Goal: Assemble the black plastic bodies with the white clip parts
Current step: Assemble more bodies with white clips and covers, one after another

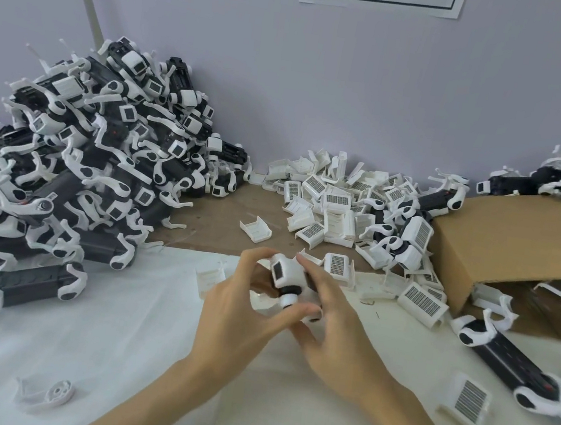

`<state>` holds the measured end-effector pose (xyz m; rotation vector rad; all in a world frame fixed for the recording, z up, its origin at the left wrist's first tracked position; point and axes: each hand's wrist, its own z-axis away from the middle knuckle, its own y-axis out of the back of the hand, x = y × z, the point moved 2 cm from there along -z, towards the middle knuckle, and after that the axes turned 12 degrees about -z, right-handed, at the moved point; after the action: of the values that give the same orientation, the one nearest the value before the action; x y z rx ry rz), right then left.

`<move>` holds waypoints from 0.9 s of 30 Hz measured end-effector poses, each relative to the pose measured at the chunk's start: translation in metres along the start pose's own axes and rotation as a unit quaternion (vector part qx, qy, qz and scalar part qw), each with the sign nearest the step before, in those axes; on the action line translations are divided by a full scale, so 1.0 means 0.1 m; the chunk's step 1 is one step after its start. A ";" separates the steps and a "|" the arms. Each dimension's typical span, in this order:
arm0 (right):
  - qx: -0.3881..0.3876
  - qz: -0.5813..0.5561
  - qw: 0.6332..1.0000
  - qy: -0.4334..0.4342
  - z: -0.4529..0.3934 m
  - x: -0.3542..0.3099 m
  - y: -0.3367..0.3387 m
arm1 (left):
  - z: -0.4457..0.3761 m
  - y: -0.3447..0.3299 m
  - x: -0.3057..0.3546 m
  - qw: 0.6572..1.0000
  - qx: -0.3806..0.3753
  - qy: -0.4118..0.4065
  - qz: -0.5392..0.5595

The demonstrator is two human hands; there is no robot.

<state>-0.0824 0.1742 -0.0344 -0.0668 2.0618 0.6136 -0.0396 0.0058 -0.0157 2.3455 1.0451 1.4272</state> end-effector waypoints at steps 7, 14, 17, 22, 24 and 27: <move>0.001 0.005 1.000 0.018 0.00 0.01 0.09 | 0.02 -0.01 0.14 0.999 -0.010 -0.035 -0.015; 0.101 0.068 0.988 0.095 -0.01 -0.05 0.07 | -0.13 0.16 -0.01 1.000 -0.019 0.003 -0.012; 0.095 0.103 0.982 0.125 -0.02 -0.08 0.06 | -0.15 0.13 -0.04 0.995 -0.099 0.001 0.033; 0.078 0.173 0.968 0.162 -0.01 -0.08 0.04 | -0.15 0.06 -0.12 0.985 -0.088 0.070 0.128; 0.079 0.188 0.966 0.156 -0.02 -0.08 0.04 | -0.16 0.03 -0.15 0.983 -0.099 0.081 0.130; 0.073 0.182 0.971 0.137 -0.02 -0.09 0.07 | -0.14 -0.01 -0.18 0.978 -0.120 0.091 0.142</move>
<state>-0.0807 0.1776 -0.0237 0.3385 2.4053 0.7018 -0.0566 -0.0077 -0.0218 2.2868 0.5491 1.7869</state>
